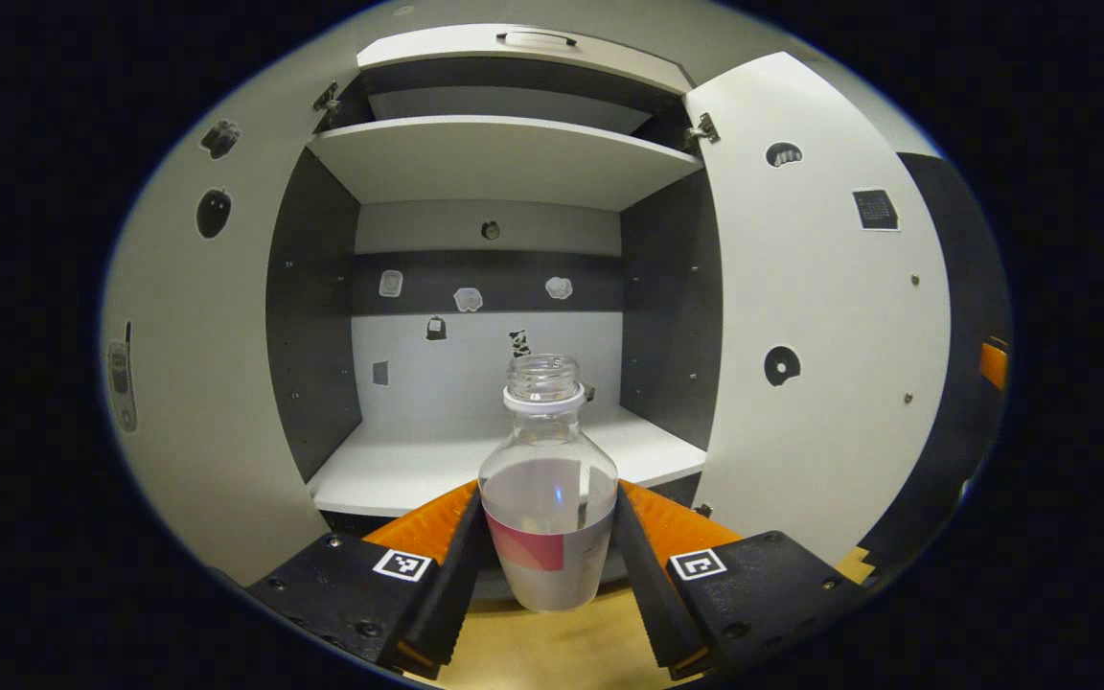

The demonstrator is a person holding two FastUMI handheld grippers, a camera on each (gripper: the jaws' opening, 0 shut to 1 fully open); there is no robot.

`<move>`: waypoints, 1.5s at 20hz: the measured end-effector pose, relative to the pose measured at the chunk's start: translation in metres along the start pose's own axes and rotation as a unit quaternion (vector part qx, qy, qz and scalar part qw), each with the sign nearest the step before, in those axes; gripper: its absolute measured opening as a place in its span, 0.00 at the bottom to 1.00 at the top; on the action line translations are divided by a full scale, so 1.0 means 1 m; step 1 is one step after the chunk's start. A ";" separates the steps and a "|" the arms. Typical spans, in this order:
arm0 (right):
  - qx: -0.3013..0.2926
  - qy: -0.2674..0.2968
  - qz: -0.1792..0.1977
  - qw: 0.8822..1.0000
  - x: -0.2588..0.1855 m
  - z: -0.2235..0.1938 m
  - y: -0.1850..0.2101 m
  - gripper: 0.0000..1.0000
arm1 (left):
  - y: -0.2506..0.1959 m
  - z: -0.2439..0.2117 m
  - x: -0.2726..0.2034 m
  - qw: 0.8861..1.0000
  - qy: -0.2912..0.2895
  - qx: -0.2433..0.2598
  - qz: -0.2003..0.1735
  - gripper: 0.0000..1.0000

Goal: Grasp the bottle in the cabinet with the left hand and place it on the coaster, then close the right door with the right hand and the left door with the left hand.

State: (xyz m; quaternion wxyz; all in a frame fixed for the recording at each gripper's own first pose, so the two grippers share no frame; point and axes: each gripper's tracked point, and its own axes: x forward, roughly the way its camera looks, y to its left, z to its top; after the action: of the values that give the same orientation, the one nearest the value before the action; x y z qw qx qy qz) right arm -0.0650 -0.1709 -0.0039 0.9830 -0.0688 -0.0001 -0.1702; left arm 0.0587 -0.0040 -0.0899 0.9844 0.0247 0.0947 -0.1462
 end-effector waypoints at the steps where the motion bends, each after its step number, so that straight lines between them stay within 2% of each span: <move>1: -0.001 -0.001 0.001 1.000 0.002 0.001 0.001 0.99 | -0.005 -0.002 -0.005 1.000 -0.004 -0.002 -0.013 0.76; 6: -0.002 -0.009 0.004 1.000 0.010 0.007 -0.004 0.99 | -0.028 -0.032 -0.028 0.997 0.003 -0.021 -0.076 0.76; 12: -0.011 -0.016 0.004 1.000 0.016 0.010 -0.011 0.99 | -0.036 -0.090 -0.053 0.992 0.047 -0.047 -0.105 0.76; 17: -0.018 -0.020 0.002 1.000 0.018 0.010 -0.016 0.99 | -0.041 -0.141 -0.070 0.988 0.088 -0.024 -0.121 0.76; 18: -0.018 -0.020 0.003 1.000 0.018 0.011 -0.015 0.94 | -0.043 -0.152 -0.075 0.987 0.100 -0.015 -0.126 0.76; 19: -0.018 -0.020 0.004 1.000 0.019 0.011 -0.016 0.99 | -0.047 -0.164 -0.079 0.985 0.111 -0.007 -0.132 0.76; 22: -0.023 -0.026 0.005 0.999 0.019 0.014 -0.016 0.99 | -0.058 -0.197 -0.092 0.978 0.144 -0.003 -0.154 0.76; 30: -0.038 -0.024 0.000 0.999 0.021 0.008 -0.023 0.99 | -0.063 -0.252 -0.109 0.967 0.197 -0.069 -0.145 0.77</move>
State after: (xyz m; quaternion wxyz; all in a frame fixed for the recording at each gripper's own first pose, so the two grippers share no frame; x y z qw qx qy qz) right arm -0.0522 -0.1981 0.0076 0.9794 -0.1100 -0.0175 -0.1682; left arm -0.1068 -0.0138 -0.3176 0.9141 -0.0294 0.2989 -0.2723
